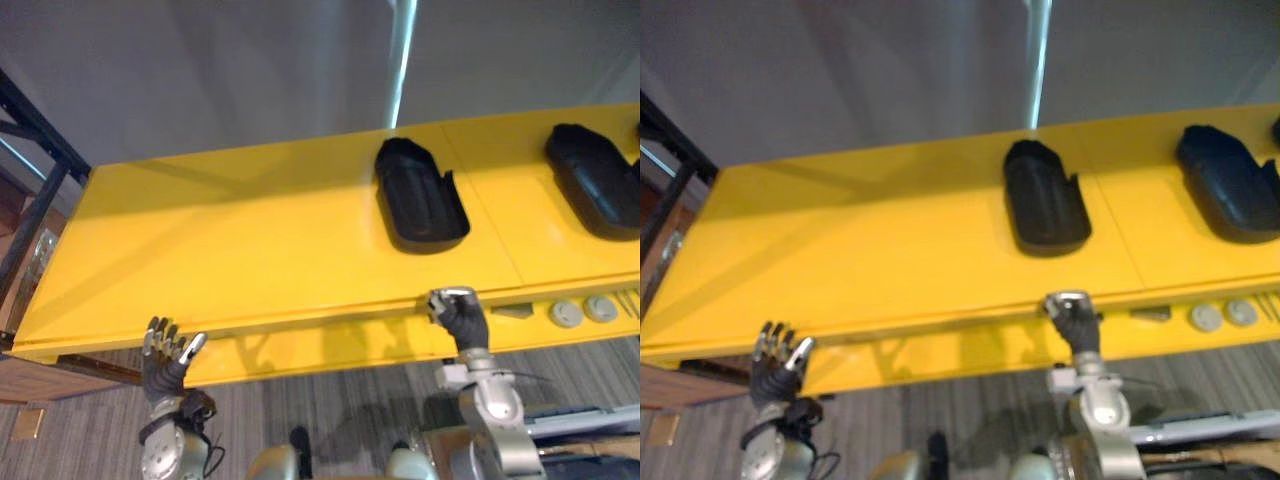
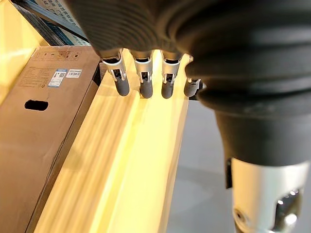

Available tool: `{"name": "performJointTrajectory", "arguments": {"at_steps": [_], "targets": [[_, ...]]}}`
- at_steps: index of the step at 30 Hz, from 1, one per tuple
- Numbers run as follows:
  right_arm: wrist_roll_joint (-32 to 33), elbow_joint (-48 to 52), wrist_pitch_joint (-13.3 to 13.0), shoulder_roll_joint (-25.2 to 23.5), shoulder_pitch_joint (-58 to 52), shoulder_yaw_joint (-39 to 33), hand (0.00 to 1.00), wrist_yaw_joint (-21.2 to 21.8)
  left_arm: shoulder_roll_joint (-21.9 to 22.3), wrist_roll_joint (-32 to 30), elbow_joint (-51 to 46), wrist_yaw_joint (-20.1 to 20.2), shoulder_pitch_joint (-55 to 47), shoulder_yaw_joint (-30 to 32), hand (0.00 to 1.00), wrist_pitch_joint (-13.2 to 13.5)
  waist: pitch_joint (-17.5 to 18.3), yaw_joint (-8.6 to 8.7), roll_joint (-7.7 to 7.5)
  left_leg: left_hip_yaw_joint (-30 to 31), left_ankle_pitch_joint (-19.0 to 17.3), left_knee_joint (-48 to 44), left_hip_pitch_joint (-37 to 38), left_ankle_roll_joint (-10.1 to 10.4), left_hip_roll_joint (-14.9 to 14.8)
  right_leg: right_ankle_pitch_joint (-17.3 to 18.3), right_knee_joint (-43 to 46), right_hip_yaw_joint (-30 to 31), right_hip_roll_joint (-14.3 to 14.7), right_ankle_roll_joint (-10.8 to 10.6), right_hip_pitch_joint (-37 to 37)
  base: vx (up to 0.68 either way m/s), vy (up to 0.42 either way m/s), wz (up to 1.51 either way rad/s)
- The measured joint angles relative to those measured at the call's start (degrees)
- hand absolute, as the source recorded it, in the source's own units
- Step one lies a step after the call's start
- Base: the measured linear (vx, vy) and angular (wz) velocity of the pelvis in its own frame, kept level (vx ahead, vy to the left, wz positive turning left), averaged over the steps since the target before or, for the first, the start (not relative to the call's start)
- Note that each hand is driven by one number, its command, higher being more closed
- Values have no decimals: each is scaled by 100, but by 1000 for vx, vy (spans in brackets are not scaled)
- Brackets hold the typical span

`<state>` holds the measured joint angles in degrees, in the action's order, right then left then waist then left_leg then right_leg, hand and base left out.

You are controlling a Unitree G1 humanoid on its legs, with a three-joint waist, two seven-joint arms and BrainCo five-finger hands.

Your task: Walk over and take plastic housings, then place them on the shelf

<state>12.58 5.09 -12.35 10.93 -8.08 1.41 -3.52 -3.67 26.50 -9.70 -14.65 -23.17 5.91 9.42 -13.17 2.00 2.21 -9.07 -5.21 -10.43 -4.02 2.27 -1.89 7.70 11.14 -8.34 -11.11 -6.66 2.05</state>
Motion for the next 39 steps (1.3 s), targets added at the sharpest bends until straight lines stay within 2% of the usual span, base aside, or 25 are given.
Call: {"name": "performJointTrajectory", "arguments": {"at_steps": [3, 7, 12, 20, 26, 33, 39], "targets": [[-15, -179, -2, 3, 259, -126, 100, -66, 0, 0, 0, 8, 19, 0, 0, -18, 0, -10, 0, 68, 53, 32, 2, -1, 30, 3, 25, -93, -21, 4, 19, -22, -4, 12], [-59, -361, -2, 90, 564, -247, 100, -157, 0, 0, 0, 24, 18, 0, 0, -25, -7, -107, 15, 84, 113, 84, 16, -32, 77, 1, 50, -115, -65, 1, 20, -31, 13, 5], [-212, -407, 0, 101, 859, -362, 100, -166, 0, 1, 0, 190, 35, 4, 0, -71, -8, -116, 16, 187, 191, 169, 12, -57, 145, -11, 55, -216, -114, -18, 37, -27, 8, 11], [-207, -912, 379, 149, 1184, -491, 100, -148, 0, -2, 13, 234, 71, 7, 0, -86, -14, -126, 28, 216, 239, 227, 73, -57, 162, -13, 54, -261, -126, -21, 116, -8, -1, 4], [-207, -1489, 430, 212, 1597, -685, 100, -235, -1, -1, 16, 238, 122, 7, 0, -99, -31, -134, 59, 223, 242, 226, 44, -53, 163, -19, 54, -264, -126, -30, 120, 0, 0, 0], [-200, -2036, 395, 448, 2240, -878, 100, -288, -1, 1, 89, 236, 208, 8, 0, -161, -120, -147, 236, 254, 274, 221, 25, -65, 179, -27, 59, -288, -135, -43, 119, -5, 0, 2], [-107, -2715, 195, 737, 2819, -1092, 100, -285, 0, 18, 92, 234, 310, 16, 0, -165, -206, -177, 400, 386, 467, 429, 101, -67, 268, -24, 119, -430, -200, -42, 121, -18, -2, 12]]}}
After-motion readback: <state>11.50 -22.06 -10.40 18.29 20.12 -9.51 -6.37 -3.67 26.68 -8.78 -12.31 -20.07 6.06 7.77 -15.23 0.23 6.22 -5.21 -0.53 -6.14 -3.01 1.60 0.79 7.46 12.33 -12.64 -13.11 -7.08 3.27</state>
